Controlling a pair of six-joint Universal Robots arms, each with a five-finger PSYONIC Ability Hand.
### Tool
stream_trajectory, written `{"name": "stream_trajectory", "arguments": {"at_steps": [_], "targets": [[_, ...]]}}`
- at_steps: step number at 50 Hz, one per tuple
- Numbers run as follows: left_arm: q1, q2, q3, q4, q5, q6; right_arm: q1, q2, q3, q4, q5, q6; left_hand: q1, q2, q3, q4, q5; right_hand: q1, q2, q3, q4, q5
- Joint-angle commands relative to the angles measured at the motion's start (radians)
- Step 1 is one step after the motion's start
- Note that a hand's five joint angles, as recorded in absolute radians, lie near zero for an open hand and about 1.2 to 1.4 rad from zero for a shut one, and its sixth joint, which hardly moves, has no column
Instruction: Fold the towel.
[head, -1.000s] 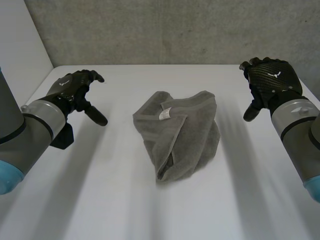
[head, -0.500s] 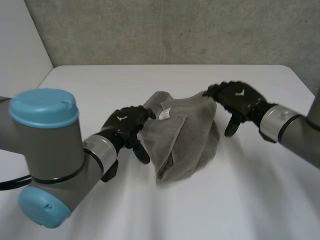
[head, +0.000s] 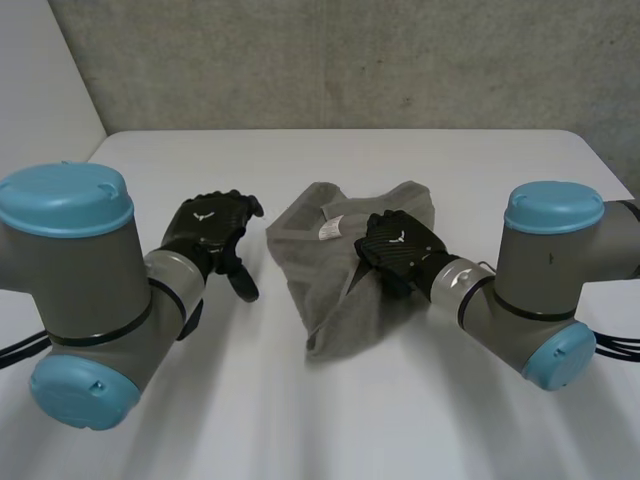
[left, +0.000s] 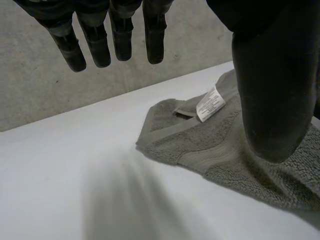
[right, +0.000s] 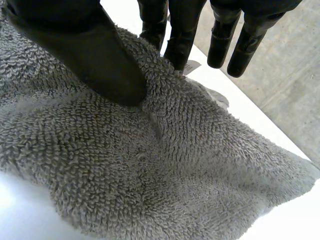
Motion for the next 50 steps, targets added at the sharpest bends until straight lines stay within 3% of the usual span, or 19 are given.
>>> {"name": "stream_trajectory", "arguments": {"at_steps": [1,14,20,21,22,23,27,30,32,36,38,50], "targets": [[0.023,0.025,0.000,0.000,0.000,0.000,0.008,-0.062,0.035,0.007,-0.012,0.004,-0.018,-0.010,-0.048,-0.054,-0.017,0.101,0.116,-0.046,-0.076,0.088],[0.092,0.098,-0.012,-0.003,0.009,-0.001,0.034,-0.380,0.304,0.038,-0.006,0.000,-0.021,-0.013,-0.048,-0.054,-0.020,0.101,0.116,-0.046,-0.076,0.088],[0.091,0.104,-0.012,-0.003,0.009,-0.001,-0.045,-0.429,0.420,0.165,-0.006,-0.233,-0.026,-0.019,-0.048,-0.054,-0.025,0.101,0.116,-0.046,-0.076,0.088],[0.086,0.103,-0.014,-0.003,0.009,-0.001,-0.070,-0.430,0.428,0.199,-0.001,-0.303,-0.026,-0.019,-0.048,-0.054,-0.025,-0.343,-0.327,-0.046,-0.076,-0.356],[0.086,0.103,-0.014,-0.003,0.009,-0.001,-0.070,-0.430,0.428,0.199,-0.001,-0.304,-0.026,-0.019,-0.048,-0.054,-0.025,-0.347,-0.332,-0.046,-0.076,-0.361],[0.083,0.101,-0.014,-0.003,0.009,-0.001,-0.102,-0.432,0.423,0.240,-0.006,-0.372,-0.029,-0.021,-0.048,-0.054,-0.028,-1.121,-1.105,-0.046,-0.076,-1.134],[0.080,0.101,-0.014,-0.003,0.009,-0.001,-0.126,-0.440,0.380,0.251,-0.016,-0.378,-0.029,-0.021,-0.048,-0.054,-0.028,-1.121,-1.105,-0.046,-0.076,-1.134],[0.080,0.101,-0.018,-0.003,0.009,-0.001,-0.119,-0.452,0.301,0.242,-0.013,-0.299,-0.029,-0.021,-0.048,-0.054,-0.028,-1.121,-1.105,-0.046,-0.076,-1.134],[0.080,0.101,-0.018,-0.003,0.009,-0.001,-0.121,-0.452,0.205,0.236,-0.018,-0.139,-0.029,-0.021,-0.048,-0.054,-0.028,-1.121,-1.105,-0.046,-0.076,-1.134],[0.081,0.100,-0.018,-0.003,0.011,-0.001,-0.132,-0.421,0.110,0.227,-0.035,0.014,-0.032,-0.024,-0.048,-0.054,-0.031,-1.121,-1.105,-0.046,-0.076,-1.134],[0.081,0.101,-0.018,-0.003,0.011,-0.001,-0.121,-0.325,0.031,0.220,-0.049,0.096,-0.032,-0.024,-0.048,-0.054,-0.031,-1.121,-1.105,-0.046,-0.076,-1.134],[0.080,0.089,-0.020,-0.003,0.009,-0.001,-0.069,-0.014,-0.231,0.228,0.085,0.101,-0.035,-0.027,-0.048,-0.054,-0.034,-1.026,-1.010,-0.046,-0.076,-1.039]]}}
